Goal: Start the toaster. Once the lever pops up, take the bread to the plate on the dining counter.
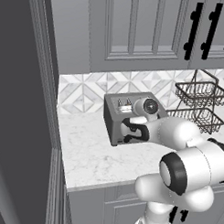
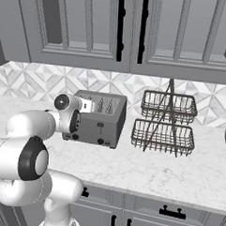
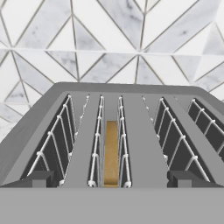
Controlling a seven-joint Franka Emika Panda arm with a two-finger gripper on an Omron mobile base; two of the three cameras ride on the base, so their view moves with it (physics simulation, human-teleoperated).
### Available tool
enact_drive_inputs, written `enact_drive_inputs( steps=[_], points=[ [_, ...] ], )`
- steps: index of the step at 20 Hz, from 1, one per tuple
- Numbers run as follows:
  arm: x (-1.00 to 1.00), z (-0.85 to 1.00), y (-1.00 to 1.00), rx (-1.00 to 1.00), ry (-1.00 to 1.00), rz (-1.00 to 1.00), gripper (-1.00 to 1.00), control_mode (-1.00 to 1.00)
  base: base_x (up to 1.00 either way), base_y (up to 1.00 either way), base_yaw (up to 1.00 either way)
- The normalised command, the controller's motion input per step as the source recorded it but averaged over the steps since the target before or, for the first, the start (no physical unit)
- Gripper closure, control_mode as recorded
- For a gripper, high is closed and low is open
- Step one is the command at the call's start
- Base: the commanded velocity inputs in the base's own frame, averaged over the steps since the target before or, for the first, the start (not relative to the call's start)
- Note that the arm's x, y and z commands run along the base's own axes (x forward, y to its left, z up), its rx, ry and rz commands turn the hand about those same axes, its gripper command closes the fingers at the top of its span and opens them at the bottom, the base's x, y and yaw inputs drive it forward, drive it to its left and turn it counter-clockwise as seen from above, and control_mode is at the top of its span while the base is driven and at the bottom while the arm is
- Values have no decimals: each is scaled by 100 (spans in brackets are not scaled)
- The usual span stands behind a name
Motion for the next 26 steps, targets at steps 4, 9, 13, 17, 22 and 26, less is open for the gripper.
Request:
enact_drive_inputs(
  steps=[4,9,13,17,22,26],
  points=[
    [0,0,0,0,0,0,-100,-100,0,0,0],
    [0,0,0,0,0,0,-100,-100,0,0,0],
    [0,0,0,0,0,0,-100,-100,0,0,0],
    [0,0,0,0,0,0,-100,-100,0,0,0],
    [0,0,0,0,0,0,-100,-100,0,0,0],
    [0,0,0,0,0,0,-100,-100,0,0,0]
  ],
)
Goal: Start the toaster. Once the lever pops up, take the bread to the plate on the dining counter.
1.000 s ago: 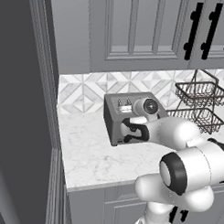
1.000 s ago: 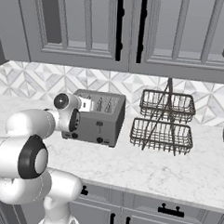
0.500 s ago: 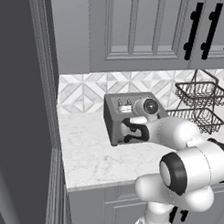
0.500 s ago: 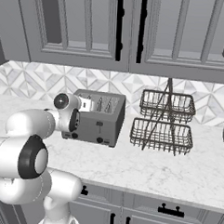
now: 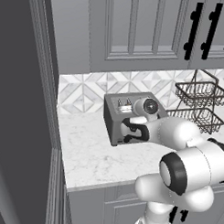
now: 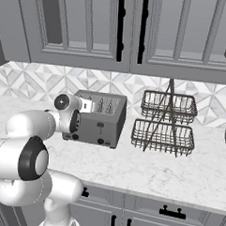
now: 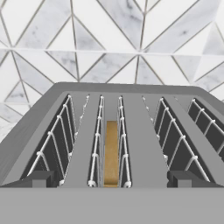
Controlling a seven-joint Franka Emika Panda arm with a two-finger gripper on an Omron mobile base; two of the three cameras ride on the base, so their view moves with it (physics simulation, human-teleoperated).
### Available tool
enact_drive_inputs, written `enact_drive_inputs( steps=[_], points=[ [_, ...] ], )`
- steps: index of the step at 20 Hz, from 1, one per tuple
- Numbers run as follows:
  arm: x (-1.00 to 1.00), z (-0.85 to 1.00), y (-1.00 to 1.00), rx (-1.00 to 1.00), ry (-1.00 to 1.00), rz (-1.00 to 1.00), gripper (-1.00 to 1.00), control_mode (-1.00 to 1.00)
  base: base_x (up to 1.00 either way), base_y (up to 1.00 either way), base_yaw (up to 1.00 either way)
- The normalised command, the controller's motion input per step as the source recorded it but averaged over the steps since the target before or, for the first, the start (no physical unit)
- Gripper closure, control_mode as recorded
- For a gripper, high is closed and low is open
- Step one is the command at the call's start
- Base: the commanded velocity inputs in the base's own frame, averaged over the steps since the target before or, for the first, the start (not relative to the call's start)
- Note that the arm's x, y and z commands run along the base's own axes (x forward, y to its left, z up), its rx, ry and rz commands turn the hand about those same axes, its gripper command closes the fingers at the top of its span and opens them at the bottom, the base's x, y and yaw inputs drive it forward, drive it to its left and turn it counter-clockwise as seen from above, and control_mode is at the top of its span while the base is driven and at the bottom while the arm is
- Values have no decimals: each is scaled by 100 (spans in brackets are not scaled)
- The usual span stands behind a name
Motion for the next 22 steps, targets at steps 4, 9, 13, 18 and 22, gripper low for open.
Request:
enact_drive_inputs(
  steps=[4,9,13,18,22],
  points=[
    [0,0,0,0,0,0,-100,-100,0,0,0],
    [0,0,0,0,0,0,-100,-100,0,0,0],
    [0,0,0,0,0,0,-100,-100,0,0,0],
    [0,0,0,0,0,0,-100,-100,0,0,0],
    [0,0,0,0,0,0,-100,-100,0,0,0]
  ],
)
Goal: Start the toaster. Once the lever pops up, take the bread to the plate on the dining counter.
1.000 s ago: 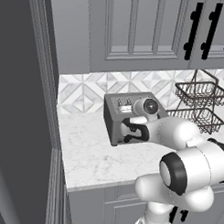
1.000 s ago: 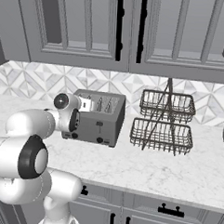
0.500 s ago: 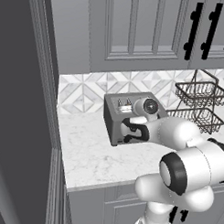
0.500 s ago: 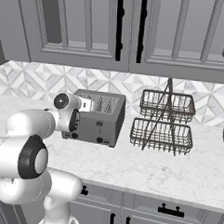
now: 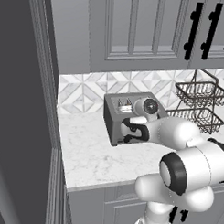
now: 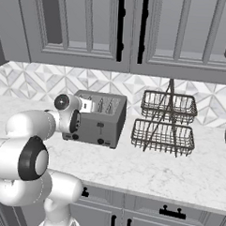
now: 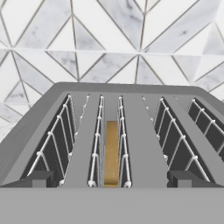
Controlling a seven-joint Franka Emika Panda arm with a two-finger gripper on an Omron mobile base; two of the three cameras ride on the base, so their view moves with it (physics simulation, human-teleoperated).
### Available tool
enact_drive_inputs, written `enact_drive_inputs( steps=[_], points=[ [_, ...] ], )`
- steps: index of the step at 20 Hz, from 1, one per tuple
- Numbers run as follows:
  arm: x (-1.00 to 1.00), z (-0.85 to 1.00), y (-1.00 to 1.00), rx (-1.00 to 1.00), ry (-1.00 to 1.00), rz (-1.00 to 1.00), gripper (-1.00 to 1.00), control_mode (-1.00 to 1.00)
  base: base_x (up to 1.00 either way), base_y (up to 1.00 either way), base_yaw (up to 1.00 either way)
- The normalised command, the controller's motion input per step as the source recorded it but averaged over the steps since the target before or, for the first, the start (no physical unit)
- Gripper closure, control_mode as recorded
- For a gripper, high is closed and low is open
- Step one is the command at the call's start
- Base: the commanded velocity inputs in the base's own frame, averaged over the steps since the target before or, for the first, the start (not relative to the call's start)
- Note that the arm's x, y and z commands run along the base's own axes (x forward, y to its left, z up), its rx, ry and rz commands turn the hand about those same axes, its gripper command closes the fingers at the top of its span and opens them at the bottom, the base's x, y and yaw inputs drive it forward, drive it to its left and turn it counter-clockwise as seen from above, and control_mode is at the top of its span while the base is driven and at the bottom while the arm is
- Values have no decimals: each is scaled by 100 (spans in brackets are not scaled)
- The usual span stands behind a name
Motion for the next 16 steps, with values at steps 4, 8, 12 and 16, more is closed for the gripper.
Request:
enact_drive_inputs(
  steps=[4,8,12,16],
  points=[
    [0,0,0,0,0,0,-100,-100,0,0,0],
    [0,0,0,0,0,0,-100,-100,0,0,0],
    [0,0,0,0,0,0,-100,-100,0,0,0],
    [0,0,0,0,0,0,-100,-100,0,0,0]
  ],
)
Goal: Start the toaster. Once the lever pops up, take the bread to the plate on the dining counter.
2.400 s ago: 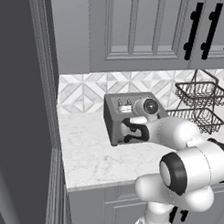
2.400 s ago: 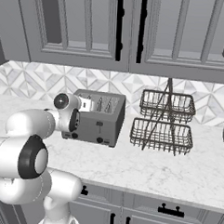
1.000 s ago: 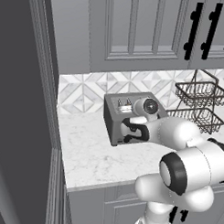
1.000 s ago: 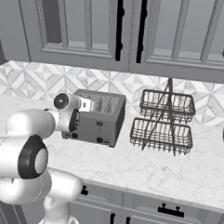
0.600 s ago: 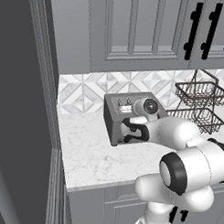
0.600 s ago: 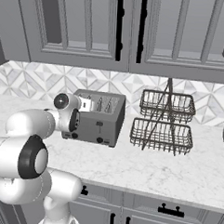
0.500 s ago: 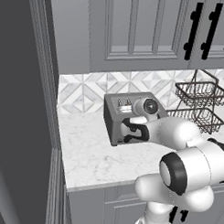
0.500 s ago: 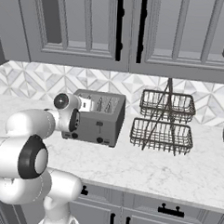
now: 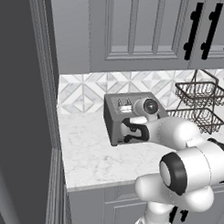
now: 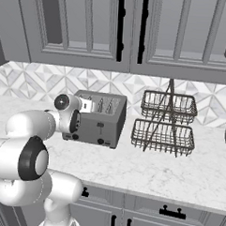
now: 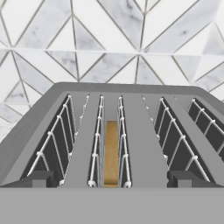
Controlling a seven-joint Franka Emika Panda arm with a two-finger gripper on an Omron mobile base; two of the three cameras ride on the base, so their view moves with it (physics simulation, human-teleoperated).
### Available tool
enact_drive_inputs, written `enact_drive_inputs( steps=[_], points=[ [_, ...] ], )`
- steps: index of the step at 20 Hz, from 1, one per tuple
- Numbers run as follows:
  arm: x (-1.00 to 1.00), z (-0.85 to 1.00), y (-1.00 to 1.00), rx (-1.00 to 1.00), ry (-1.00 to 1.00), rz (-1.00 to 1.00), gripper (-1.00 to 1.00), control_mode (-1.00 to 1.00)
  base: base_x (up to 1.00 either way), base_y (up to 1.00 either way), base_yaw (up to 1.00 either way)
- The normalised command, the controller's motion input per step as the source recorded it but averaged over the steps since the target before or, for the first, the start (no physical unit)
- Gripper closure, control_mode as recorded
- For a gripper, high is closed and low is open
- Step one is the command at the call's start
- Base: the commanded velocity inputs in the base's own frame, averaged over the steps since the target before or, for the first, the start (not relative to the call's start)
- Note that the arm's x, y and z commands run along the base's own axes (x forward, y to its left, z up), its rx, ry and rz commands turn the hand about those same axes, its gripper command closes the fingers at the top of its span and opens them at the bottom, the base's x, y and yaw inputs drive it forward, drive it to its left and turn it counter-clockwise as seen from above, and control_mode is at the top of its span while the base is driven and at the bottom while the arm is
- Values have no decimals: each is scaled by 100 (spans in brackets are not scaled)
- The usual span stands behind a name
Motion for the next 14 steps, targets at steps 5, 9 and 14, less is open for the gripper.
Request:
enact_drive_inputs(
  steps=[5,9,14],
  points=[
    [0,0,0,0,0,0,-100,-100,0,0,0],
    [0,0,0,0,0,0,-100,-100,0,0,0],
    [0,0,0,0,0,0,-100,-100,0,0,0]
  ],
)
